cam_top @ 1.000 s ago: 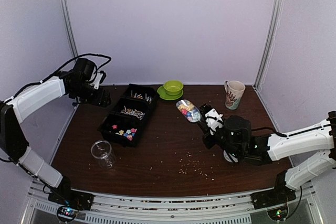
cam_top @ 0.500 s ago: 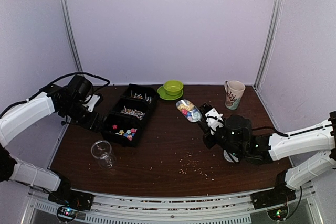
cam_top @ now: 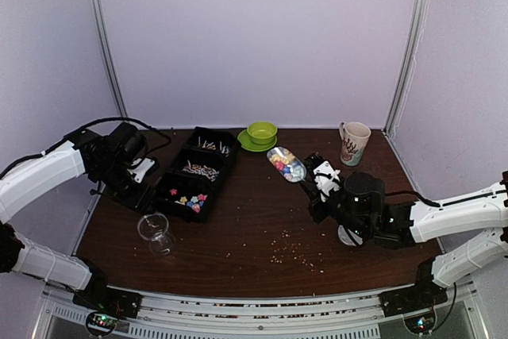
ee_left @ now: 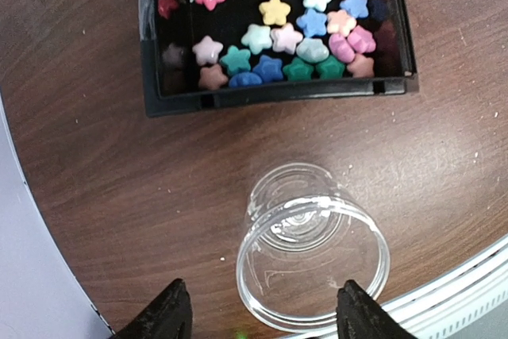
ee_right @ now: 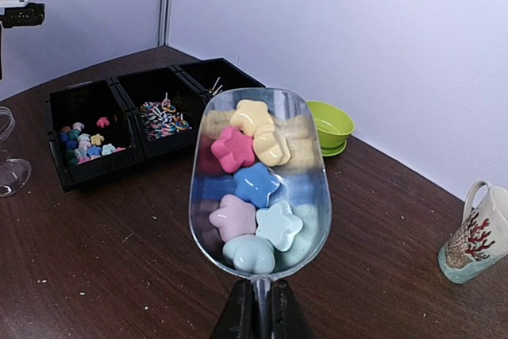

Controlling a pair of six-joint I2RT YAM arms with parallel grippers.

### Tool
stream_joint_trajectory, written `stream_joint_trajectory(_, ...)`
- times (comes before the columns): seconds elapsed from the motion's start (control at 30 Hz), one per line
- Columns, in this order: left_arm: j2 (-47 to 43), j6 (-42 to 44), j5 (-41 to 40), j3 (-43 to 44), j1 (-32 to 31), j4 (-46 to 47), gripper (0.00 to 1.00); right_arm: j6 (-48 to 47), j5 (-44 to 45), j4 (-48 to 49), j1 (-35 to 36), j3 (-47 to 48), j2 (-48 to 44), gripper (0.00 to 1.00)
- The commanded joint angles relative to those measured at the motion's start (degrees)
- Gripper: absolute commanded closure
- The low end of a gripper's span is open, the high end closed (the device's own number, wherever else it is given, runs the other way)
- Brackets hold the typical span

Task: Pack the candies
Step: Pick up the packing bottle from the center of the board.

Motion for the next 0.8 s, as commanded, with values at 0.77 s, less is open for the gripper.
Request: stream_joint_trajectory(0.77,10.53,1.13,2.0,0.8,-0.3,0.56,0.62,0.46,-1.37,1.73,-0.11,-0.85,-3.6,1.0)
